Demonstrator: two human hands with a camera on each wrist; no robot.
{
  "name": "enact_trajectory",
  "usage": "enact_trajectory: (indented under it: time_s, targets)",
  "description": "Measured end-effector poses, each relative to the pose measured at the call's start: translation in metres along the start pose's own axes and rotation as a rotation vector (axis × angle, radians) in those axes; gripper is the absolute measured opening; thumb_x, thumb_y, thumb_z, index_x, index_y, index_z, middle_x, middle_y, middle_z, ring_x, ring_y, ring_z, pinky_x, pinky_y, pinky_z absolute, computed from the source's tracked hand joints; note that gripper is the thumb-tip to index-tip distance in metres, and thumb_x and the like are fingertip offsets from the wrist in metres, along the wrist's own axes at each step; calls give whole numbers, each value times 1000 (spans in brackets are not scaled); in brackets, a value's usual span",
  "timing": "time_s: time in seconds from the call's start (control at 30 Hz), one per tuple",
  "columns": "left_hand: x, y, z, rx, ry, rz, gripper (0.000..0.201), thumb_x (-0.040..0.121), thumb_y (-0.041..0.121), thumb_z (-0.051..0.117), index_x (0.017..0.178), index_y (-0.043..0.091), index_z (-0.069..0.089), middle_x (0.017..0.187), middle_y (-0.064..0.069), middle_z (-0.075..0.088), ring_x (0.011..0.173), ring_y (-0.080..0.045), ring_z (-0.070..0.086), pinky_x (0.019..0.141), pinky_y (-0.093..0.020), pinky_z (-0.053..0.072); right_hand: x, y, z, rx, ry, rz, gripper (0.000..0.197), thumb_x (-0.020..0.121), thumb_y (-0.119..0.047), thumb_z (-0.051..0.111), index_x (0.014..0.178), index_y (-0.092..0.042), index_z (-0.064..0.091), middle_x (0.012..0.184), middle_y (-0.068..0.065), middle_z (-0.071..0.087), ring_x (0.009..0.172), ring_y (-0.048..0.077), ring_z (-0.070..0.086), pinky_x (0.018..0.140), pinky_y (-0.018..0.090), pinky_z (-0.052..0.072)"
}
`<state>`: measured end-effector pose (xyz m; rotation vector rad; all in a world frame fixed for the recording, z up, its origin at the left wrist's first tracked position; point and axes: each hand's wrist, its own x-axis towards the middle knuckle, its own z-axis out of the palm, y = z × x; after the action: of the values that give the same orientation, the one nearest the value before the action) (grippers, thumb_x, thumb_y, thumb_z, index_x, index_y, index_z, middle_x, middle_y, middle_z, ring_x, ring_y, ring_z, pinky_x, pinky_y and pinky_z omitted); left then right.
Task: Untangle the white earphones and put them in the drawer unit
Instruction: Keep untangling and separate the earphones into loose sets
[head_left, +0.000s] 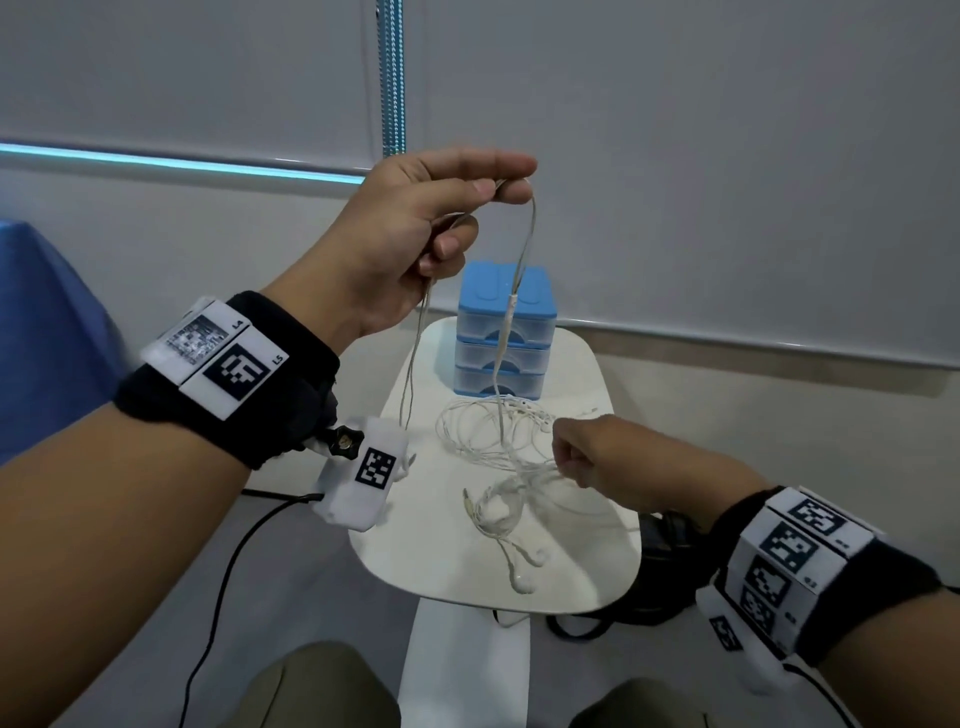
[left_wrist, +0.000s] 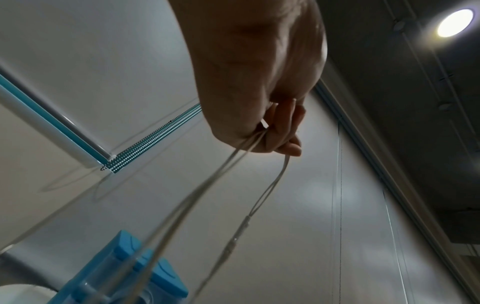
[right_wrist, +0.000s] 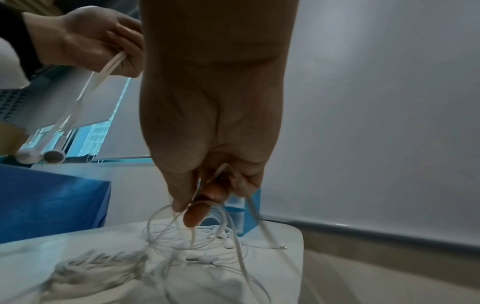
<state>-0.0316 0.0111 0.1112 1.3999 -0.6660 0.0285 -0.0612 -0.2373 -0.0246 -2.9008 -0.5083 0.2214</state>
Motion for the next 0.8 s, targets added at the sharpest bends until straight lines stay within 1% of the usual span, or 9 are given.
enact_trajectory:
  time_s: [0.07,0.13,0.23,0.33,0.47,0.57,0.63,0.7,0.8]
  targets:
    - [1,0,0,21,1,-6,31,104,2,47,123,11,71,107,-3,75,48,-4,30,42,-13,25,2,0,-1,-21,24,6,14,97,-16,63,97,-28,54,97,-1,62,89,22,58,81,36,50]
    - [0,0,-1,41,-2,-9,31,105,2,47,122,11,71,108,-3,75,48,-4,31,42,-14,26,3,3,2,-65,-22,1,28,94,-13,68,115,-28,56,111,-2,58,96,21,57,86,36,49]
    - [-1,2,-4,60,-6,-9,31,105,2,48,122,11,71,108,-4,76,48,-5,32,43,-14,25,3,9,5,-91,-34,16,52,91,-6,69,129,-35,50,115,-8,40,89,20,55,77,33,45]
    - [-2,4,-7,72,9,-10,30,105,2,48,121,12,72,107,-3,76,49,-5,31,44,-15,24,4,8,-2,-78,-11,19,44,91,-7,67,120,-37,56,115,-8,40,84,17,55,75,30,44]
    - [0,3,-13,76,27,-17,31,104,2,48,120,12,72,107,-3,76,48,-5,31,44,-15,24,-2,2,-38,-21,-3,-17,29,89,-13,76,109,-32,66,111,-7,55,77,-1,53,76,25,44]
    - [1,-1,-15,87,35,-22,31,104,2,48,120,12,72,107,-3,76,49,-6,31,43,-15,24,-12,-10,-76,341,254,-75,24,91,-2,73,100,-24,71,100,-5,66,56,2,54,61,21,49]
    - [1,-6,-13,89,35,-32,30,104,2,48,120,11,73,107,-3,76,49,-6,31,42,-15,25,-17,-23,-98,639,455,-124,24,93,5,68,95,-19,72,93,-3,69,54,7,53,55,20,46]
    - [0,-10,-11,90,42,-43,30,104,3,49,120,11,73,107,-3,76,49,-6,31,43,-15,25,-18,-36,-114,850,621,-184,28,94,9,62,93,-18,72,98,2,68,60,10,59,59,21,48]
    - [0,-12,-12,104,67,-45,31,103,3,49,120,12,73,109,-4,77,50,-7,32,43,-16,24,-21,-52,-135,1113,758,-289,39,91,20,51,96,-15,68,112,9,64,84,17,73,76,24,56]
